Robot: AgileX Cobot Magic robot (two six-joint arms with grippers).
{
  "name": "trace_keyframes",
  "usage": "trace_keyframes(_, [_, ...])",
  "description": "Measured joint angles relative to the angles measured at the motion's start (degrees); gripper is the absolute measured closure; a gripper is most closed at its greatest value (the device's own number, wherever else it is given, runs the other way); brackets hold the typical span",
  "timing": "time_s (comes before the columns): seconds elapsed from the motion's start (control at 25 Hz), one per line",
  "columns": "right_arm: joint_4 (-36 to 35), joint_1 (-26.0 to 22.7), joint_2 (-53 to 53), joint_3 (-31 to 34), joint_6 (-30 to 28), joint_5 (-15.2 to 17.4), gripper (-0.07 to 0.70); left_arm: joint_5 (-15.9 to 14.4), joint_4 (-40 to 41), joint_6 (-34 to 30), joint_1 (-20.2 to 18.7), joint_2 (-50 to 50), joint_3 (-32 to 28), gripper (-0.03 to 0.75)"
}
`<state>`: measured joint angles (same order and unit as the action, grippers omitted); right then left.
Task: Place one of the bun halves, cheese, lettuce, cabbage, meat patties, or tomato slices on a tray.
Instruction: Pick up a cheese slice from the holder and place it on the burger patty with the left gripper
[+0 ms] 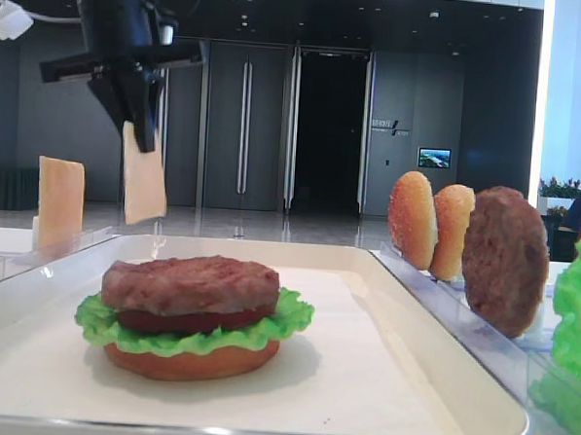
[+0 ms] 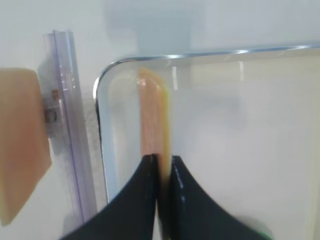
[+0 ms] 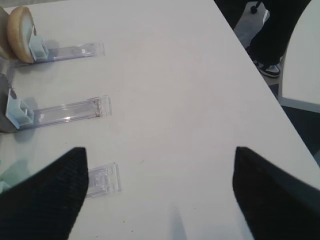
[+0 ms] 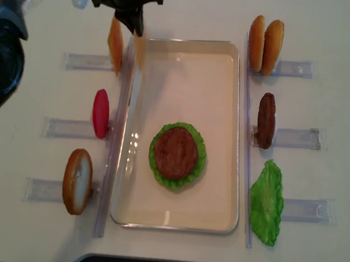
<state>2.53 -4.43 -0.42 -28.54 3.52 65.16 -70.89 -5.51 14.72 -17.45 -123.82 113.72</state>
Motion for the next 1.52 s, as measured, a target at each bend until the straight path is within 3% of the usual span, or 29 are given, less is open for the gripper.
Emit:
trace_keyframes(0.24, [0.0, 0.0, 0.0, 0.0, 0.0, 0.0, 0.044, 0.0, -5.66, -2.97, -1.4, 4.44, -0.63, 0.687])
trace_keyframes(0.48, [0.0, 0.0, 0.0, 0.0, 0.0, 0.0, 0.044, 0.03, -15.48, -11.0, -2.59, 8.36, -7.45, 0.688])
trace_keyframes(0.64, [0.0, 0.0, 0.0, 0.0, 0.0, 0.0, 0.044, 1.13, -22.02, -17.38, -2.92, 12.81, -17.48, 0.688])
trace_keyframes(0.84, [0.0, 0.0, 0.0, 0.0, 0.0, 0.0, 0.044, 9.29, -37.25, -30.07, -3.0, 21.37, -34.8, 0.688])
trace_keyframes(1.0, [0.0, 0.0, 0.0, 0.0, 0.0, 0.0, 0.044, 11.71, -49.21, -42.95, -3.0, 26.78, -45.58, 0.688])
trace_keyframes(1.24, [0.0, 0.0, 0.0, 0.0, 0.0, 0.0, 0.044, 12.53, -58.69, -55.42, -3.07, 29.21, -55.75, 0.688])
trace_keyframes(1.52, [0.0, 0.0, 0.0, 0.0, -0.04, 0.0, 0.044, 13.44, -62.1, -60.01, -3.07, 29.25, -62.33, 0.688])
